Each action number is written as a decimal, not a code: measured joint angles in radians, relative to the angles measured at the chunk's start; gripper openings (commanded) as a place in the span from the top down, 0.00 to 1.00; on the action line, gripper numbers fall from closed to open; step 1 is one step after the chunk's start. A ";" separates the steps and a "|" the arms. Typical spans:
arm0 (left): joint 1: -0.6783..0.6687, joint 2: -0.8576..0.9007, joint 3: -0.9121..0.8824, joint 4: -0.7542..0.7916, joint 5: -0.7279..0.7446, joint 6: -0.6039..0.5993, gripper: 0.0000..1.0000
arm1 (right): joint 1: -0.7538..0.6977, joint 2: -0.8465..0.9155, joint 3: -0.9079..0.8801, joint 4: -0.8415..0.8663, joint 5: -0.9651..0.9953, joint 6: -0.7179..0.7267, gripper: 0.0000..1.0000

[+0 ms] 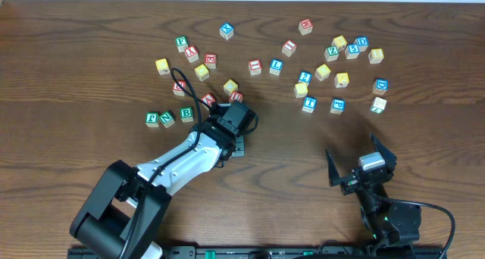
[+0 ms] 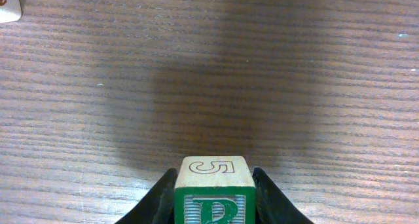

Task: Spell out ROBOT
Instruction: 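Lower the R block onto the table and open the left gripper, then move the left gripper up to the yellow O block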

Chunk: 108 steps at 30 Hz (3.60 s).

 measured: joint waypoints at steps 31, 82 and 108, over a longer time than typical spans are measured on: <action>0.027 -0.499 -0.007 -0.003 0.000 0.128 0.23 | 0.000 0.000 0.000 0.000 0.000 0.000 0.01; 0.464 0.496 1.085 -0.585 0.270 1.091 0.12 | 0.000 0.000 0.000 0.000 0.000 0.000 0.01; 0.464 0.600 1.085 -0.499 0.341 1.169 0.16 | 0.000 0.000 0.000 0.000 0.000 0.000 0.01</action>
